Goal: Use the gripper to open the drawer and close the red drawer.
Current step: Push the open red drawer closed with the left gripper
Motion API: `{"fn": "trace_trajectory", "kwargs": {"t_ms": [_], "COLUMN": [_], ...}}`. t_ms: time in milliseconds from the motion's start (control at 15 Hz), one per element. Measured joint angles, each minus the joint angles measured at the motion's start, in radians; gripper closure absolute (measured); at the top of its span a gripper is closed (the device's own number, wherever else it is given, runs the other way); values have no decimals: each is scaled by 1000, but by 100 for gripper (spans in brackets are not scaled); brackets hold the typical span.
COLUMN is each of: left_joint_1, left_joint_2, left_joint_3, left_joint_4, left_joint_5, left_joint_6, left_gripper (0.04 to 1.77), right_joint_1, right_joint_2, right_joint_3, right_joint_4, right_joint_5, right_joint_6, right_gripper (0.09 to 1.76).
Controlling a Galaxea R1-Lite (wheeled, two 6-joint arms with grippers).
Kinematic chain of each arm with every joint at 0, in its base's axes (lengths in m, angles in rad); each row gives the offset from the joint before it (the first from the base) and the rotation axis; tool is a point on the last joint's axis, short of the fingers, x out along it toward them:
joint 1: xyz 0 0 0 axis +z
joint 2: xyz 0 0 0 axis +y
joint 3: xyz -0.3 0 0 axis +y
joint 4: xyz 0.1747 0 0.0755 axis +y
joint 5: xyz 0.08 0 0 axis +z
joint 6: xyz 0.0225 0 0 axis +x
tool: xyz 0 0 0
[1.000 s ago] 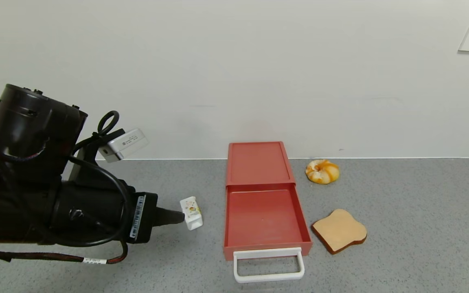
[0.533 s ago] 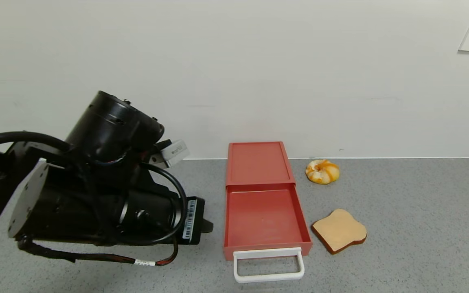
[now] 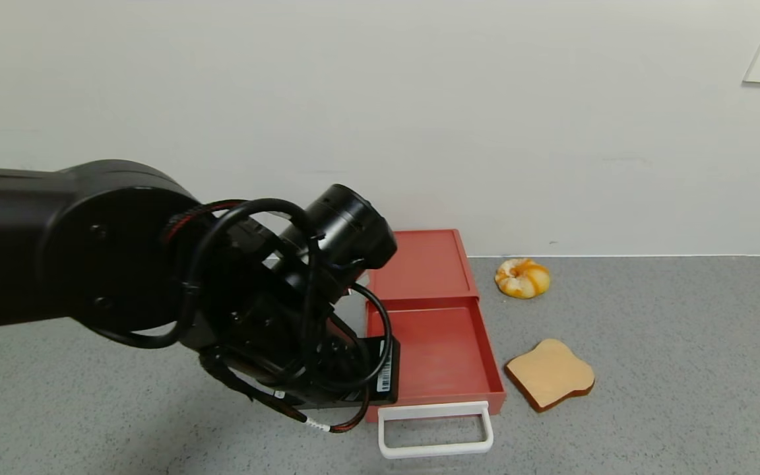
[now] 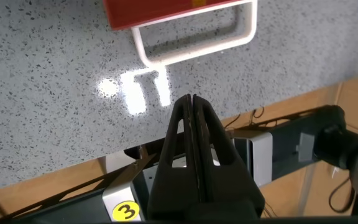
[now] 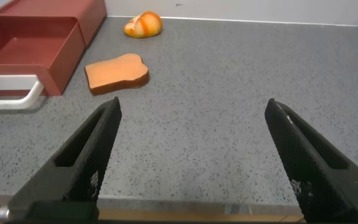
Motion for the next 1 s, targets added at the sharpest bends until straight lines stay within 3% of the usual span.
{"fn": "trace_trajectory", "kwargs": {"t_ms": [600,1000], "left_joint_1": [-101,-132], "left_joint_2": [195,297], "left_joint_3": [-127,-237], "left_joint_4": [60,122], "left_joint_5": [81,95], "left_joint_6": [-156,-204], "left_gripper": [170,170], "right_joint_1": [0,0], "right_joint_2": [0,0], "right_joint_3": [0,0], "right_joint_4": [0,0], "right_joint_5": [0,0], "right_joint_6": [0,0], "right_gripper": [14,14]}}
